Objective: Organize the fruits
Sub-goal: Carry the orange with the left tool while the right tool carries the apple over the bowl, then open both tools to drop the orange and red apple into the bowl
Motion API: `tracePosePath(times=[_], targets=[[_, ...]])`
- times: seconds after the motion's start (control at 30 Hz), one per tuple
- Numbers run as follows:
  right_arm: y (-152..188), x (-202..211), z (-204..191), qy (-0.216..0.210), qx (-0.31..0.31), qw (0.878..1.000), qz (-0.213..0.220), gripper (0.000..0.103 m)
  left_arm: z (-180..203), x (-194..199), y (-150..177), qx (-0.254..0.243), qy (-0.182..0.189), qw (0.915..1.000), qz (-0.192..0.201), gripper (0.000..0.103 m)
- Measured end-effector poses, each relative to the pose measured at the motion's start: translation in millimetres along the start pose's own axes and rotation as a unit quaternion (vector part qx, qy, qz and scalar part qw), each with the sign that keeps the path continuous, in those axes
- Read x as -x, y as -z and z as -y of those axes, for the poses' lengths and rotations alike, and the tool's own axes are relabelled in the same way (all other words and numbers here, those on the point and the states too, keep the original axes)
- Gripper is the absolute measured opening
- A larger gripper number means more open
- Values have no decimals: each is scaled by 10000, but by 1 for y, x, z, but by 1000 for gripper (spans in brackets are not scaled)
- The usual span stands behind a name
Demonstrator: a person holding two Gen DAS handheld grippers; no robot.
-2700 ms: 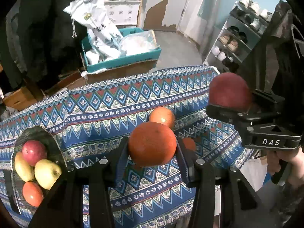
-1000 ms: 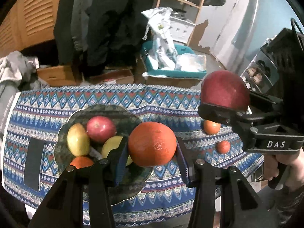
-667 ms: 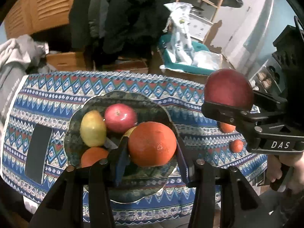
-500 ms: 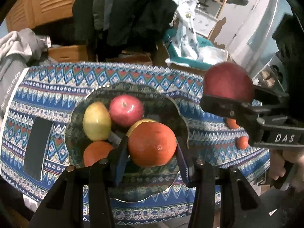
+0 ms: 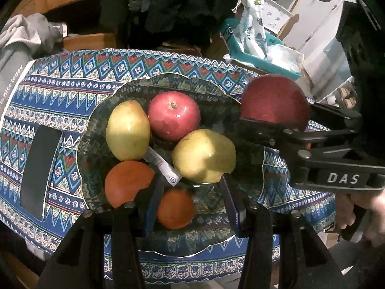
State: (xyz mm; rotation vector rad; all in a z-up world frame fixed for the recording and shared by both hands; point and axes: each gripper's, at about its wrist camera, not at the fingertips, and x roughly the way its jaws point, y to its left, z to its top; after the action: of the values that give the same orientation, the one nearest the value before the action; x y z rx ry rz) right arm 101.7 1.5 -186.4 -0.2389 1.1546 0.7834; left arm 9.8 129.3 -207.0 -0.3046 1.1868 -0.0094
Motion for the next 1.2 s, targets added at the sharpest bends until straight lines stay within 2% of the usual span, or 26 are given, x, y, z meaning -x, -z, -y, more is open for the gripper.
tracePosePath(times=[0.3, 0.63, 0.93, 1.2], targets=[[-7, -17, 3, -51, -107, 9998, -146, 80, -12, 3, -7, 224, -65, 9997, 74, 63], [-9, -40, 7, 68, -169, 9988, -450, 81, -30, 8, -14, 520, -248, 9980, 251, 66], [-19, -19, 7, 0, -174, 9998, -112, 82, -27, 9, -14, 463, -283, 9982, 248, 67], [-18, -1, 4, 72, -110, 9999, 12, 82, -23, 17, -15, 437, -265, 9982, 328, 67]])
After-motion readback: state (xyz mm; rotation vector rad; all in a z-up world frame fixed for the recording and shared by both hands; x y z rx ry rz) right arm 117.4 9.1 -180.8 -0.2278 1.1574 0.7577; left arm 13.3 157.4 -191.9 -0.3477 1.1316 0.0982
